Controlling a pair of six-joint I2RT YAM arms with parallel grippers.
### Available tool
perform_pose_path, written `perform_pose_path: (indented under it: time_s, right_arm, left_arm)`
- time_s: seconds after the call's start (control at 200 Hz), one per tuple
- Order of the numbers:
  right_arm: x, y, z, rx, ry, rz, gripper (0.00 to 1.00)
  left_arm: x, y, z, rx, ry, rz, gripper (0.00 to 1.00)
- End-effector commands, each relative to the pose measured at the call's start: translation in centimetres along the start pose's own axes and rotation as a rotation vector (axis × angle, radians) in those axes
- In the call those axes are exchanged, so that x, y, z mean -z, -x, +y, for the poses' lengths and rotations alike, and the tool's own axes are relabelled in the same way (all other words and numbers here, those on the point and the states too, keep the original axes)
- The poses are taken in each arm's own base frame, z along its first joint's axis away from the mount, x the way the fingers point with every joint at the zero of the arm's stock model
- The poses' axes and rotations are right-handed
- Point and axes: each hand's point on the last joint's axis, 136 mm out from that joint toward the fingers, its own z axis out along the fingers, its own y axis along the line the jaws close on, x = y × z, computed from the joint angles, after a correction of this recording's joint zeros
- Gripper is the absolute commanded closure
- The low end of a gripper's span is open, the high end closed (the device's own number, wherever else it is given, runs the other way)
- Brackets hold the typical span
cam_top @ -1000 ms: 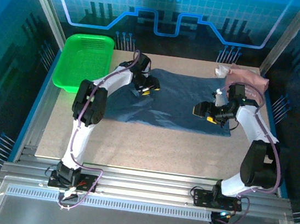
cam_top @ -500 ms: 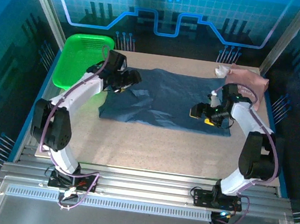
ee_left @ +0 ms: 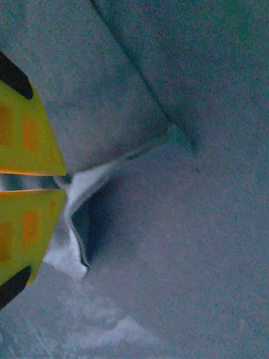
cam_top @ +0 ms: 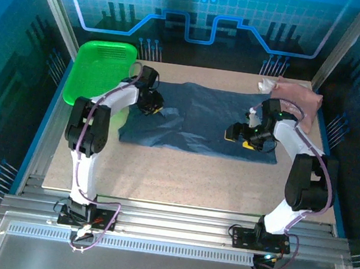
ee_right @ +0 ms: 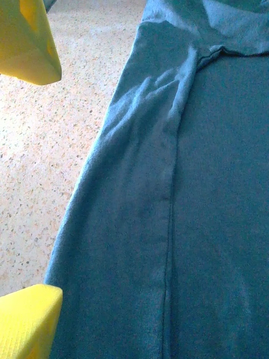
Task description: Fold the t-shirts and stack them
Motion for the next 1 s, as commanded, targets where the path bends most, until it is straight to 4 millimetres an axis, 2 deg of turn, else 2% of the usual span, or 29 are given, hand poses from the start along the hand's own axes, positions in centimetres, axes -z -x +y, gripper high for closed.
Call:
perform_pose_path:
  time_s: [0.0, 0.145, 0.235, 0.33, 0.425, 0.54, 0.595, 0.645, 0.71, 0.77, 0.895, 0.995]
  right_arm:
    - [1.3, -0.2, 0.5, 0.017, -0.003, -0.016, 0.07]
    - [1.6, -0.2, 0.4, 0.005, -0.001, -0.02, 0.07]
    - [1.8, 0.0, 0.5, 0.004, 0.005, -0.026, 0.08]
    - [2.0, 0.2, 0.7, 0.006, 0.008, -0.032, 0.08]
    - [2.0, 0.3, 0.7, 0.005, 0.009, -0.035, 0.08]
    - [2.0, 0.4, 0.8, 0.004, 0.01, -0.037, 0.08]
    - [1.9, 0.2, 0.6, 0.002, 0.004, -0.033, 0.08]
    - [2.0, 0.2, 0.4, 0.002, -0.006, -0.034, 0.08]
    - [2.1, 0.1, 0.1, 0.003, -0.025, -0.036, 0.08]
    - [2.1, 0.0, -0.5, -0.004, -0.047, -0.032, 0.08]
    - [1.6, -0.4, -2.7, -0.068, -0.117, -0.003, 0.08]
    - [1.0, -0.4, -4.8, -0.15, -0.165, 0.008, 0.09]
  left_arm:
    - [-1.8, 0.3, -0.7, 0.02, 0.015, 0.019, 0.87]
    - [-4.1, 0.7, -2.5, 0.009, -0.011, 0.049, 0.88]
    - [-4.7, 1.1, -3.9, 0.01, -0.052, 0.041, 0.88]
    - [-4.8, 2.0, -5.8, 0.007, -0.118, 0.012, 0.85]
    - [-5.0, 2.6, -8.7, -0.005, -0.241, 0.0, 0.82]
    - [-3.8, 2.9, -12.1, -0.045, -0.383, -0.03, 0.72]
    - [-2.2, 3.2, -13.3, -0.058, -0.452, -0.056, 0.63]
    - [0.1, 3.6, -13.9, -0.073, -0.499, -0.09, 0.52]
    - [3.2, 4.0, -13.5, -0.073, -0.516, -0.123, 0.37]
    - [5.1, 3.4, -11.2, -0.05, -0.471, -0.11, 0.31]
    - [7.7, 0.1, -5.8, -0.051, -0.317, -0.066, 0.32]
    - [7.7, -2.8, -1.1, -0.024, -0.225, -0.038, 0.47]
